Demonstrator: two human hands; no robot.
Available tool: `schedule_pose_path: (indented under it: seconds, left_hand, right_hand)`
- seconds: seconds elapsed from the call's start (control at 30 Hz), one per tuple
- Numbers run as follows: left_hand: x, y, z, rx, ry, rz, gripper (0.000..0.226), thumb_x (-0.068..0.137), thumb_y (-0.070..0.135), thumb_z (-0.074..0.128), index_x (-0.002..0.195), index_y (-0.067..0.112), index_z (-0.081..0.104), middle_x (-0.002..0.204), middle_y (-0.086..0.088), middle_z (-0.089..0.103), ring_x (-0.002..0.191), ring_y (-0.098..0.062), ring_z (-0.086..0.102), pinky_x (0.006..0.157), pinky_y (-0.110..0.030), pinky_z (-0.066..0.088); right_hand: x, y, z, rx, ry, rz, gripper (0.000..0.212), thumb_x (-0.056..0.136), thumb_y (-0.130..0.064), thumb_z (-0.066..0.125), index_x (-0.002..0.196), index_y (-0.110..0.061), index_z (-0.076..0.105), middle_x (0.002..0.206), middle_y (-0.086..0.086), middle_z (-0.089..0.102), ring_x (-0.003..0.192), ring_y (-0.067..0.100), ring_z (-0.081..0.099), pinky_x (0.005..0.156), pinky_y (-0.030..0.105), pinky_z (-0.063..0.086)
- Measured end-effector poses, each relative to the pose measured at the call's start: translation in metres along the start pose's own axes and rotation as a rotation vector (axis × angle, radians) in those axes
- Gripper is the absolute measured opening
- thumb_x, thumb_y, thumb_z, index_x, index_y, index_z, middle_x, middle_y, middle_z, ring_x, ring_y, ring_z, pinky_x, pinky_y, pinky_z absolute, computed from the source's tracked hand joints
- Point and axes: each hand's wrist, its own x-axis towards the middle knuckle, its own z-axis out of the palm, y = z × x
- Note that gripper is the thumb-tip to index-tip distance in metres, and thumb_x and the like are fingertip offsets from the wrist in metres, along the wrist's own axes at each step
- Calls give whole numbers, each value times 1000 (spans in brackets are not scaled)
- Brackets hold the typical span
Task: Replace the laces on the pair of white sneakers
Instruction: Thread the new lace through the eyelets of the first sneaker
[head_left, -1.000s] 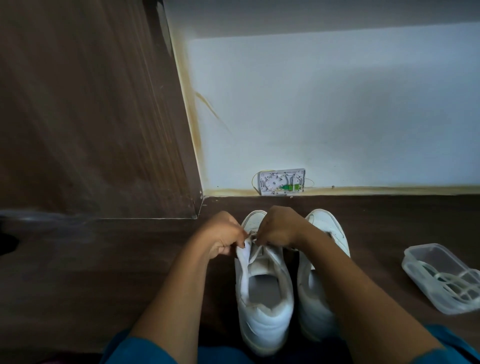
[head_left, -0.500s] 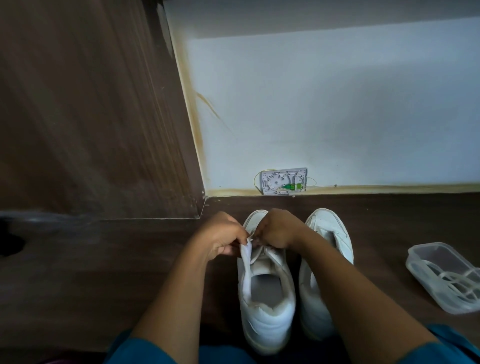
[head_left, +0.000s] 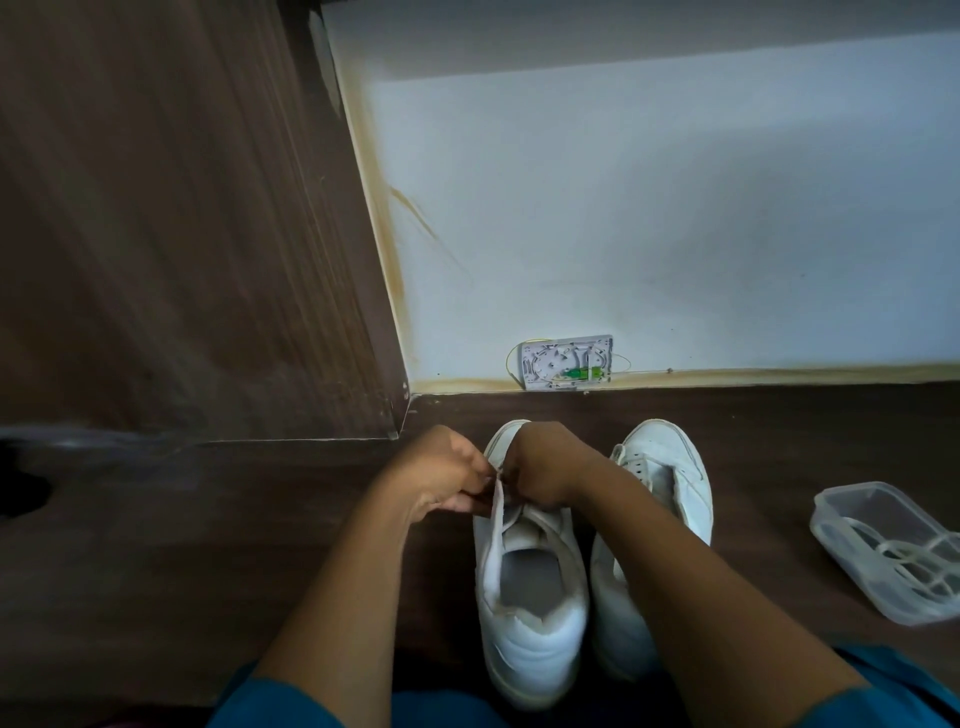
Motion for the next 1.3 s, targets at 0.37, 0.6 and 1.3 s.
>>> schedule_pose_path:
  seconds: [0.37, 0.6, 1.3]
  left_hand:
    - [4, 23, 6, -162, 210, 258, 27, 95, 0, 47, 69, 8, 53, 60, -6, 54, 48, -10, 51, 43, -16, 47]
    - [-15, 22, 0, -219, -132, 210, 20, 91, -7, 47, 84, 6, 59, 64, -4, 61, 48, -10, 51, 44, -18, 45]
    - [-4, 20, -5, -266, 37, 424, 41, 99, 11, 39, 59, 7, 49, 52, -3, 52, 46, -12, 46, 44, -17, 37]
  right_hand:
    - [-19, 4, -16, 473, 222, -33, 11, 79, -12, 64, 83, -6, 71, 81, 15, 68, 72, 22, 58, 69, 30, 46]
    - [-23, -16, -51, 1305, 754, -113, 23, 86, 6, 57, 66, -6, 60, 68, -5, 63, 56, 5, 58, 57, 21, 50]
    - [-15, 8, -16, 397, 271, -23, 21, 81, -5, 61, 101, -7, 66, 100, 6, 67, 93, 22, 61, 81, 31, 47]
